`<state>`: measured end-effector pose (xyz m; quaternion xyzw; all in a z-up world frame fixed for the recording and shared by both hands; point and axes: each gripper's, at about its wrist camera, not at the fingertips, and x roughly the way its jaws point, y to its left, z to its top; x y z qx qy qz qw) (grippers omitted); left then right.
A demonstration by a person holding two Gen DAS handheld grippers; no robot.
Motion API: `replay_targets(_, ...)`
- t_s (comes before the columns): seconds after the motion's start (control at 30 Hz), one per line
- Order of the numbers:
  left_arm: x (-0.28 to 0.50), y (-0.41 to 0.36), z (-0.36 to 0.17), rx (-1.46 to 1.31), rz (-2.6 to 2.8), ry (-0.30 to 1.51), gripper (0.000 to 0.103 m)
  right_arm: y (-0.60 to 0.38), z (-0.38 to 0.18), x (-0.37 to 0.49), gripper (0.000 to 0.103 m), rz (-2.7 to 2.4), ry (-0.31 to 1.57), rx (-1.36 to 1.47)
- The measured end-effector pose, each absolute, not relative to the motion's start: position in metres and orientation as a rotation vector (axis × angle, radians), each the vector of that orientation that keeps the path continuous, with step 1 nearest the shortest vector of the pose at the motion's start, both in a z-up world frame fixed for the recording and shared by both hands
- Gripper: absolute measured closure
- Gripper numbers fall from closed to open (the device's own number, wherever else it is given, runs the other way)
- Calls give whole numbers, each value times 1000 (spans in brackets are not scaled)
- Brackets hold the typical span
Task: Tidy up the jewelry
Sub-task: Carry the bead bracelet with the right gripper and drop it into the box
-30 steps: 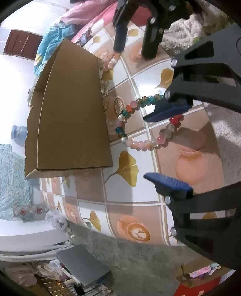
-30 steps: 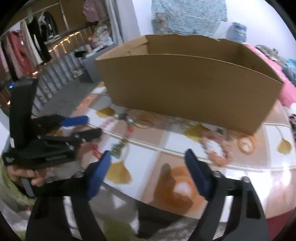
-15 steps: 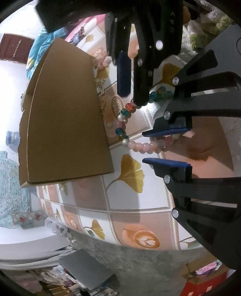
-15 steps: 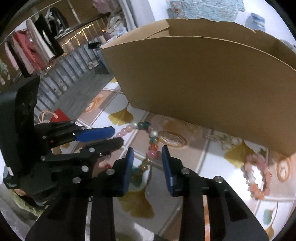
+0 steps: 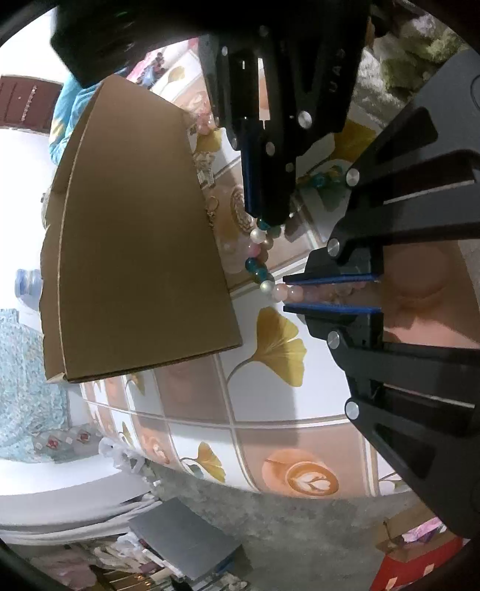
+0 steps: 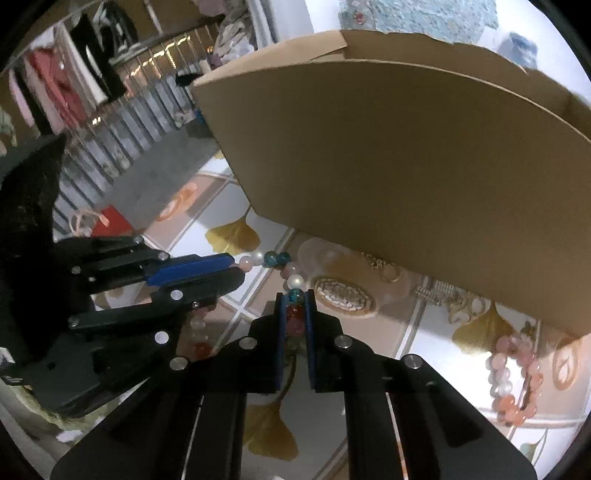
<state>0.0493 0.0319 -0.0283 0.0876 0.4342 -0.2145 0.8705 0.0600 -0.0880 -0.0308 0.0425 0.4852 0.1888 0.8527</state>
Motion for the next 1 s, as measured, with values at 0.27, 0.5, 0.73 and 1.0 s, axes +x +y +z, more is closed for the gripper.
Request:
replay_targets(0.27, 24, 39, 15, 105, -502, 826, 95, -105, 3, 34, 93, 412, 927, 154)
replay_targets(0.5, 2, 35, 77, 90, -544, 679, 95, -118, 54, 11, 93, 430, 780, 154)
replay_targets(0.73, 14, 17, 149, 126, -603, 516, 95, -134, 126, 18, 93, 460, 610, 89)
replay_targets(1.0, 67, 0, 175, 130, -598, 481, 95, -169, 160, 86, 93, 499, 635, 153)
